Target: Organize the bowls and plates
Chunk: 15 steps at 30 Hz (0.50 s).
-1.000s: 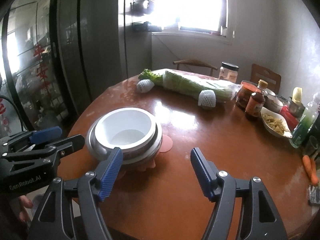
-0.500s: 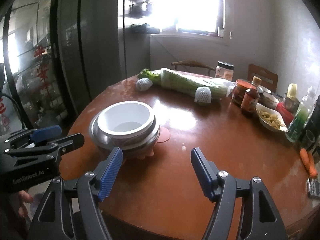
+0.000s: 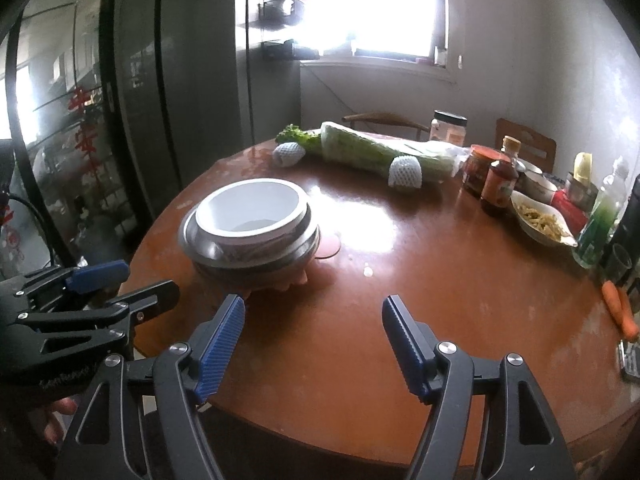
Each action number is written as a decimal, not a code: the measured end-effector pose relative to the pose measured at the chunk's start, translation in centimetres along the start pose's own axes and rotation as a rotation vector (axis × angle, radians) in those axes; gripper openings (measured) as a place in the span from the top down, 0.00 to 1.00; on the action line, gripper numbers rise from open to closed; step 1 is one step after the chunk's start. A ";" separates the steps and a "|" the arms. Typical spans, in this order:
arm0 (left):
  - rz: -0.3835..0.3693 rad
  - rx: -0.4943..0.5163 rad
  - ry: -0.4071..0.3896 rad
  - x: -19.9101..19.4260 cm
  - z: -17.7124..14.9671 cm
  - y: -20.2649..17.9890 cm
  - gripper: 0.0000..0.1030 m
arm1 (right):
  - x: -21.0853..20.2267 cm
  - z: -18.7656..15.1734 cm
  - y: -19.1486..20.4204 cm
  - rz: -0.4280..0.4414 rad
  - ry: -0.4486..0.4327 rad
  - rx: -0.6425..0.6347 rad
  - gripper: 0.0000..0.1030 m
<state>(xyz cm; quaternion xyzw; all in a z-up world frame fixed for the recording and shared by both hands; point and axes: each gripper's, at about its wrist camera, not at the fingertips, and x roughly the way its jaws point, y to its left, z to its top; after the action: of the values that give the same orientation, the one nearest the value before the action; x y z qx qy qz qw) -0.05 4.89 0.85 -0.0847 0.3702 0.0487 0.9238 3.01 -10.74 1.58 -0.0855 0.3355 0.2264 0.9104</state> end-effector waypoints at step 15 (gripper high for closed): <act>0.003 -0.011 0.019 0.7 -0.9 0.0 0.37 | -0.1 -1.7 -0.4 -0.004 0.011 0.007 0.29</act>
<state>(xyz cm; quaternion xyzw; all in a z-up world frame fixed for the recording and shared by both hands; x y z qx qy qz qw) -0.18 4.73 -0.31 -0.0896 0.3790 0.0514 0.9196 2.12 -11.69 0.35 -0.0843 0.3412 0.2227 0.9093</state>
